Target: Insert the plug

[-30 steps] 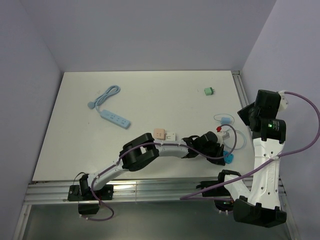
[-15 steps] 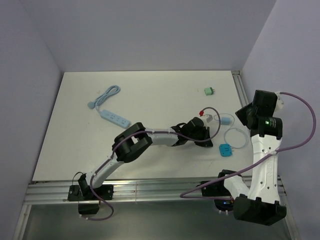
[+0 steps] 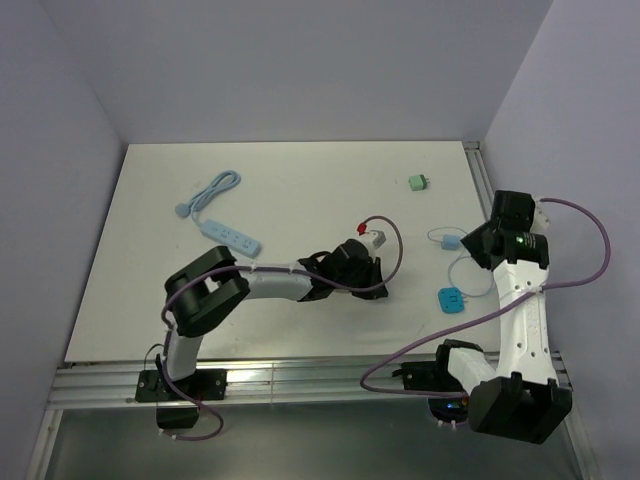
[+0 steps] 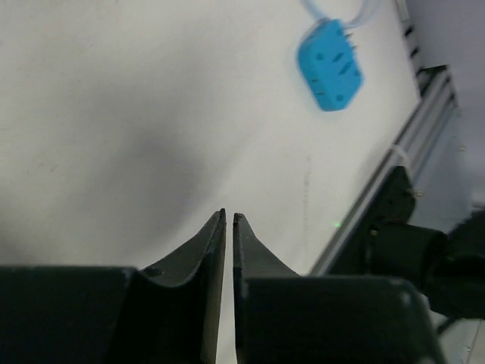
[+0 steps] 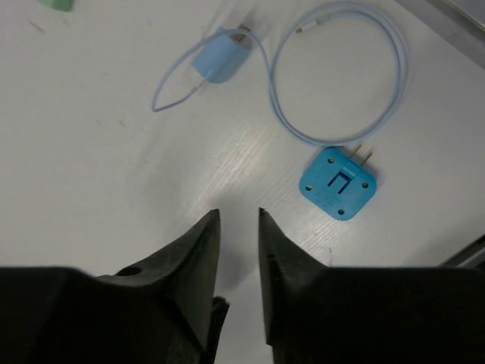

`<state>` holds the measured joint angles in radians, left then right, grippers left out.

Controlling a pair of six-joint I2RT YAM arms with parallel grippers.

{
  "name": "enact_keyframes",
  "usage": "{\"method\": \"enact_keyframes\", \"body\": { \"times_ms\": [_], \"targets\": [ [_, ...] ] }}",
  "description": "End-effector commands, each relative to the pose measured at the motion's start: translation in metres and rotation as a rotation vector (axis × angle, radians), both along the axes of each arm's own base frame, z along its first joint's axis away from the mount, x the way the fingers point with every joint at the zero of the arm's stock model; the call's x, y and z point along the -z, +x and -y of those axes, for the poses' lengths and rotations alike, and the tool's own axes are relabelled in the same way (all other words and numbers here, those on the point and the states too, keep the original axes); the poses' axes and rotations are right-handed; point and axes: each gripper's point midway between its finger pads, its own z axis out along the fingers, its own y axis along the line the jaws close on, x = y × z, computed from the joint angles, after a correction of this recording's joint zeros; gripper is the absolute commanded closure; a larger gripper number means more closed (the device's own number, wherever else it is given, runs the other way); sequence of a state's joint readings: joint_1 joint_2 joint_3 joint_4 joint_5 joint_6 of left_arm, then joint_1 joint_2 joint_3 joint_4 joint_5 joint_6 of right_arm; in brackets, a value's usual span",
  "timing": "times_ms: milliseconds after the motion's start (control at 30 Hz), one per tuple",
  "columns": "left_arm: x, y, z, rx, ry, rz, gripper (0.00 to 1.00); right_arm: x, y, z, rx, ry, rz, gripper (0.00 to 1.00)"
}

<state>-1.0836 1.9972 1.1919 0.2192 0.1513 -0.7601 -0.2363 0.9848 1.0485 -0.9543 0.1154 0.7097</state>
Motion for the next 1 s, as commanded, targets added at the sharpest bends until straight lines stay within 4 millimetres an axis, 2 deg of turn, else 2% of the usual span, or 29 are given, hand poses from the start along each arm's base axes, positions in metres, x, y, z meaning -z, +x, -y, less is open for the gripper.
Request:
{"method": "enact_keyframes", "body": {
  "times_ms": [0,67,167,200,267,300,400,433,533,700,867,967],
  "targets": [
    [-0.072,0.002,-0.007,-0.010,-0.121,0.117,0.85,0.025,-0.004,0.012,0.071,-0.012,-0.092,0.69],
    [-0.080,-0.002,-0.013,-0.005,-0.126,0.122,0.84,0.048,-0.009,0.011,0.077,0.009,-0.189,0.72],
    [-0.104,-0.015,-0.025,0.027,-0.175,0.128,0.82,0.072,-0.016,0.012,0.073,0.015,-0.290,0.69],
    [-0.115,-0.019,-0.033,0.026,-0.193,0.136,0.81,0.082,-0.017,0.014,0.075,0.018,-0.322,0.62],
    [-0.121,-0.022,-0.044,0.017,-0.189,0.129,0.77,0.103,-0.022,0.014,0.073,0.037,-0.369,0.51],
    [-0.132,-0.023,-0.053,0.010,-0.203,0.135,0.76,0.109,-0.022,0.009,0.059,0.072,-0.374,0.40],
    [-0.143,-0.021,-0.076,-0.020,-0.209,0.145,0.72,0.128,-0.026,0.008,0.059,0.107,-0.395,0.13],
    [-0.146,-0.021,-0.080,-0.029,-0.216,0.146,0.70,0.132,-0.029,0.007,0.065,0.121,-0.408,0.10],
    [-0.157,-0.020,-0.099,-0.058,-0.240,0.165,0.67,0.142,-0.035,0.006,0.091,0.138,-0.448,0.08],
    [-0.171,-0.013,-0.123,-0.114,-0.273,0.203,0.63,0.153,-0.034,0.010,0.157,0.144,-0.467,0.04],
    [-0.171,-0.008,-0.134,-0.127,-0.278,0.202,0.61,0.170,-0.036,0.010,0.203,0.158,-0.501,0.05],
    [-0.173,-0.009,-0.137,-0.130,-0.285,0.205,0.61,0.180,-0.036,0.009,0.227,0.168,-0.501,0.10]
  ]
}}
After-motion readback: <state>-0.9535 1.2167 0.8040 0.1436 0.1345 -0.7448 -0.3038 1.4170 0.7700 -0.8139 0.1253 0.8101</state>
